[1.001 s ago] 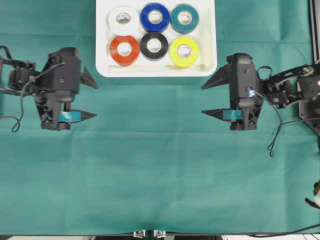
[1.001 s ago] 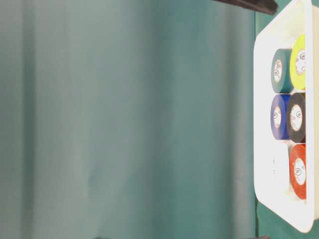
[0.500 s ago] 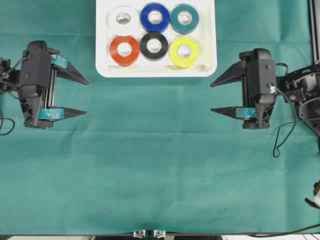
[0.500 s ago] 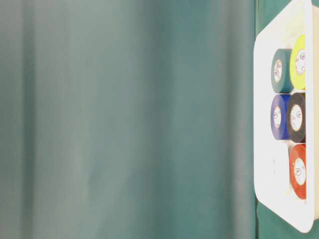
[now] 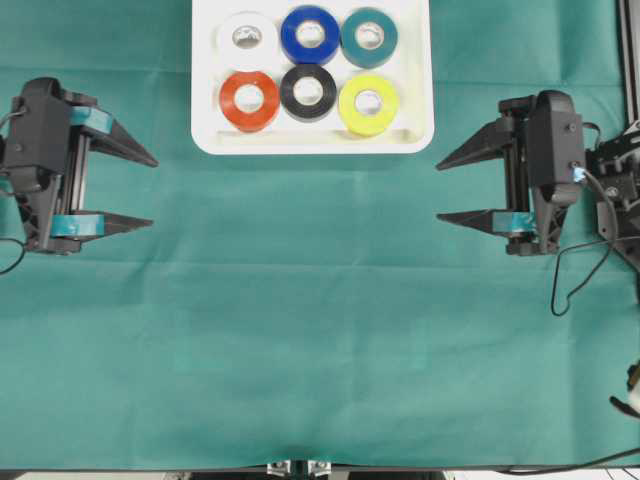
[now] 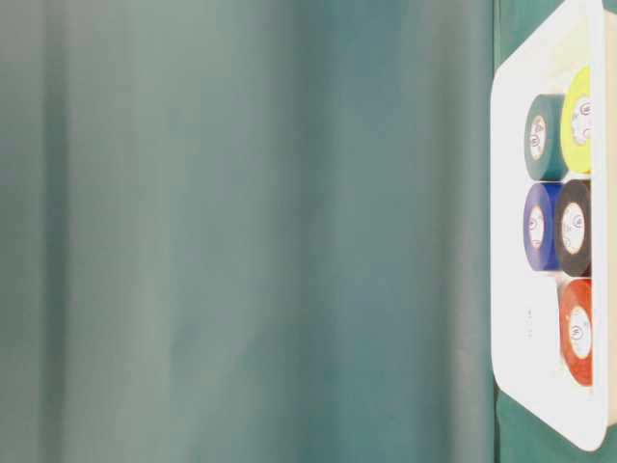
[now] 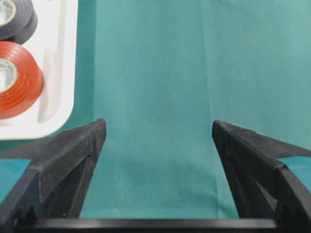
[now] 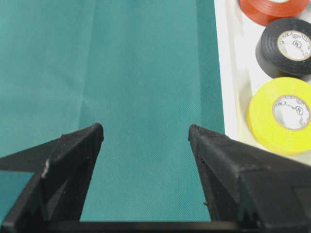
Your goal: Put the tape alternately from left to right into the white case.
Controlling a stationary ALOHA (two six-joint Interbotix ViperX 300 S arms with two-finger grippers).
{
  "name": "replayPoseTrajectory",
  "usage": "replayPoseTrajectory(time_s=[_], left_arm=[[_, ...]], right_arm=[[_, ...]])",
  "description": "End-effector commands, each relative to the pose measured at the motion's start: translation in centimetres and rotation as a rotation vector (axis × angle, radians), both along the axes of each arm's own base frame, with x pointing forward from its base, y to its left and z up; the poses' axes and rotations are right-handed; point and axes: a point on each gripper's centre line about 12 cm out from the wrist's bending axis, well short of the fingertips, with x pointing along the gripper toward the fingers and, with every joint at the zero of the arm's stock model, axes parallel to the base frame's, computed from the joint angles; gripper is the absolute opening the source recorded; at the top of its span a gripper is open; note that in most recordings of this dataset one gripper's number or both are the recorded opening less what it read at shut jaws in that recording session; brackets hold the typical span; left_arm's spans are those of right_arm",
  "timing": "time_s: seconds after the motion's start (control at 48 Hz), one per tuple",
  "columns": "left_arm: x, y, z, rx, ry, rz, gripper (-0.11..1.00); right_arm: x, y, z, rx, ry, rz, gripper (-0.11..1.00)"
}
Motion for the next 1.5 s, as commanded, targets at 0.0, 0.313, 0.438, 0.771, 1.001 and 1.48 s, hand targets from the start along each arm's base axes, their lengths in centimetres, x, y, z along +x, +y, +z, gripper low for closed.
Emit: replayPoseTrajectory(time_s=[0.0, 0.313, 0.438, 0.771, 1.001, 1.48], left_arm=[[-0.3, -0.1, 0.7, 0.000, -0.037, -0.006, 0.60], [-2.3, 0.1, 1.3, -0.002, -0.100, -0.005, 0.59], [-2.7, 0.1, 1.5, -0.003, -0.115, -0.004, 0.59], [-3.5, 0.3, 1.7, -0.003, -0.146, 0.003, 0.59], [-4.0, 0.4, 2.0, -0.003, -0.173, 0.004, 0.59], [-5.2, 0.6, 1.9, 0.034, -0.208, -0.008, 0.59]], right_arm=[[-0.1, 0.1, 0.6, 0.004, -0.027, 0.005, 0.78], [-1.9, -0.1, 0.9, 0.008, -0.072, 0.004, 0.78], [-2.9, -0.3, 1.2, 0.010, -0.104, -0.001, 0.78], [-5.7, -1.1, 1.7, 0.014, -0.204, -0.032, 0.78], [-6.8, -1.1, 1.5, 0.015, -0.238, -0.034, 0.78], [-7.3, -1.2, 1.0, 0.017, -0.238, -0.034, 0.78]])
